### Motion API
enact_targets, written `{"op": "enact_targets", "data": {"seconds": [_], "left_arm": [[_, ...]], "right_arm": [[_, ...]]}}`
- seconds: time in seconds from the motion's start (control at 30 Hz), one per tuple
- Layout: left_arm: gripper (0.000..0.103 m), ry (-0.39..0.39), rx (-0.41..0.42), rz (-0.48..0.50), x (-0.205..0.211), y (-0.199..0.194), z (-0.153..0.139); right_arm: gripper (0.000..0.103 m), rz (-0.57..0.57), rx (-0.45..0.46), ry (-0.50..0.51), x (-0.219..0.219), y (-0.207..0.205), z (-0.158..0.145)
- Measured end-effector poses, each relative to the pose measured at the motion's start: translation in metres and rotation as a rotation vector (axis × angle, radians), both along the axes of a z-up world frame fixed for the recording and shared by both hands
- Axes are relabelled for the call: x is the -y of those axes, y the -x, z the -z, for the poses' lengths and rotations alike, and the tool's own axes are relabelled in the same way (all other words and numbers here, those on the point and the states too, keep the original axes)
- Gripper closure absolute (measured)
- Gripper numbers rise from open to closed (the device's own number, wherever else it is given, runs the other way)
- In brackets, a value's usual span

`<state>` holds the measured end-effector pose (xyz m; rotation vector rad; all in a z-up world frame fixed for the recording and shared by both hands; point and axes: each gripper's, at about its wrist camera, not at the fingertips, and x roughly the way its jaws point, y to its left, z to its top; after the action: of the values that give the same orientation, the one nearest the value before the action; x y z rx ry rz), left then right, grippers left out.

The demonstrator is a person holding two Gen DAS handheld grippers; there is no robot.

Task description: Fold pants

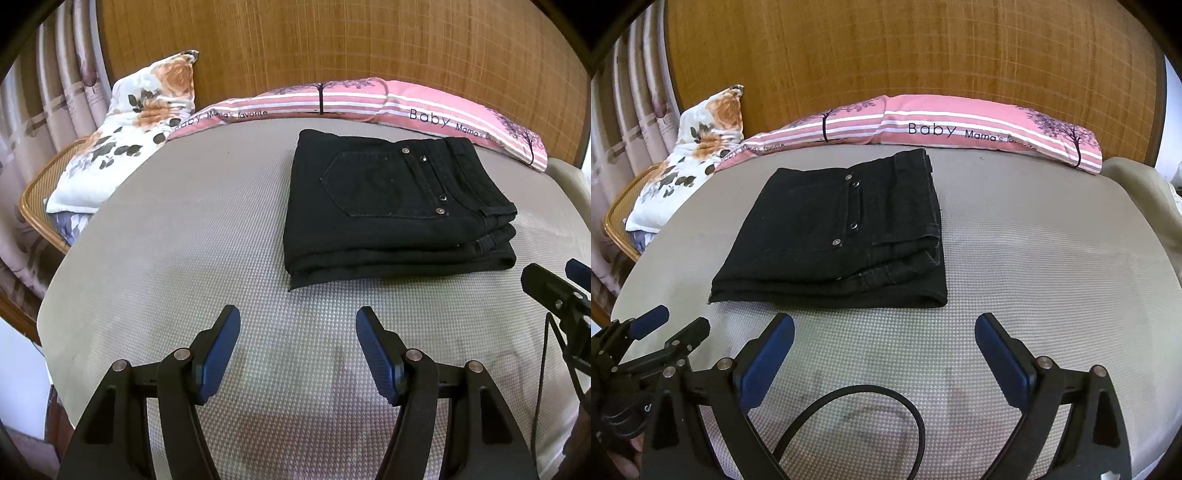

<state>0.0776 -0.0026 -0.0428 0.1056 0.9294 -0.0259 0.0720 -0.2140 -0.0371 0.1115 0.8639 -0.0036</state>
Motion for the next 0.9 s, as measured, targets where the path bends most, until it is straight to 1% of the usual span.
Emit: {"op": "enact_targets", "data": {"seconds": [0.9], "left_arm": [[0.037,0.006,-0.014,0.003,0.0035,0.0024,0.0019]], "right_arm": [[0.006,0.003,-0.016,-0.007,0.0004,-0.0005,0.003]]}}
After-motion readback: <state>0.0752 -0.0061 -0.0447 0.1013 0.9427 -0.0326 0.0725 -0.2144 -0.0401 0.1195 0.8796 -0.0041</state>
